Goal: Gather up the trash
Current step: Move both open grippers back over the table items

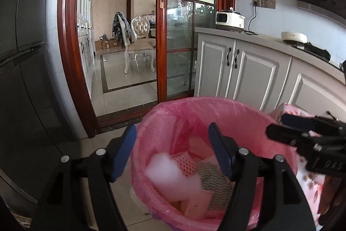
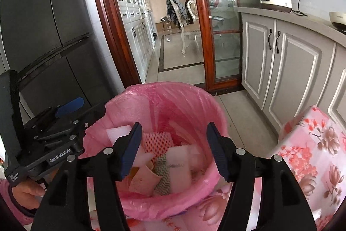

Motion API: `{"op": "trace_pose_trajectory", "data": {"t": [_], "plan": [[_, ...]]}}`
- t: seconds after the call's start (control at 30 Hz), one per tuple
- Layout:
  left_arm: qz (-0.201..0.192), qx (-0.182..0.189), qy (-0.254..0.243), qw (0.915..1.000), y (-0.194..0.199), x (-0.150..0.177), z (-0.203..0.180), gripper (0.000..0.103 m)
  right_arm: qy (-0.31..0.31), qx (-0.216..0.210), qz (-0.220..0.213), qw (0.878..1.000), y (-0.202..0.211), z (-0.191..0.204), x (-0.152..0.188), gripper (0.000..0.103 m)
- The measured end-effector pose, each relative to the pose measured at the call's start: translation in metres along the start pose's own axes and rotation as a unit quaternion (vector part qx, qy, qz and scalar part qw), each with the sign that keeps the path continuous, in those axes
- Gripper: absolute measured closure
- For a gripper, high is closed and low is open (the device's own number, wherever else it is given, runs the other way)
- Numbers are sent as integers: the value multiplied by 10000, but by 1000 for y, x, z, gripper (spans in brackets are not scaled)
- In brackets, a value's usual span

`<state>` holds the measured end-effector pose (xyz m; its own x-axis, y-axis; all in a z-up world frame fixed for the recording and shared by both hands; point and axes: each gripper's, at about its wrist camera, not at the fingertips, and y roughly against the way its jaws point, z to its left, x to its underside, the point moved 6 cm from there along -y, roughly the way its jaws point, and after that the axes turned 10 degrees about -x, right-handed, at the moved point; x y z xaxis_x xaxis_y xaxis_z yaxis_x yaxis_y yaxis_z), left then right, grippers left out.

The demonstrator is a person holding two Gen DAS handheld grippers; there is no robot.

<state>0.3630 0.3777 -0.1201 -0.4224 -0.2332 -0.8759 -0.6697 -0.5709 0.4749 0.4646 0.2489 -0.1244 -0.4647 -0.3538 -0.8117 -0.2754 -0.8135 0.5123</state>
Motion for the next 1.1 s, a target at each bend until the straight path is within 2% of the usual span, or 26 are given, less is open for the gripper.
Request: {"op": "trace_pose_trajectory", "data": {"t": [0.07,0.2,0.37,0.5,0.57,0.77,0.97,1.1], "plan": [[-5,-34,44,10000,5,0,5,35,-24,-14,-69,10000,13,2,0,43],[-9,-46,230,9997,24,1,12,27,93,117,-181,9997,49,13,7,43],[-178,-46,199,9996,75,7,4,13,-22,346,-384,9987,101,22,28,35],[-274,171,239,9992,120,23,-11,5,-160,589,-495,9969,146,24,55,29],[-257,310,181,9990,141,35,-24,5,-253,794,-610,9947,177,22,73,22],[-64,808,48,9967,188,71,-70,5,-566,1193,-839,9877,255,9,120,20],[-243,1084,-450,9928,232,99,-141,5,-855,1631,-1104,9767,318,-8,160,19],[-213,1358,-783,9874,250,115,-185,5,-1051,2003,-1081,9681,350,-29,192,18]]}}
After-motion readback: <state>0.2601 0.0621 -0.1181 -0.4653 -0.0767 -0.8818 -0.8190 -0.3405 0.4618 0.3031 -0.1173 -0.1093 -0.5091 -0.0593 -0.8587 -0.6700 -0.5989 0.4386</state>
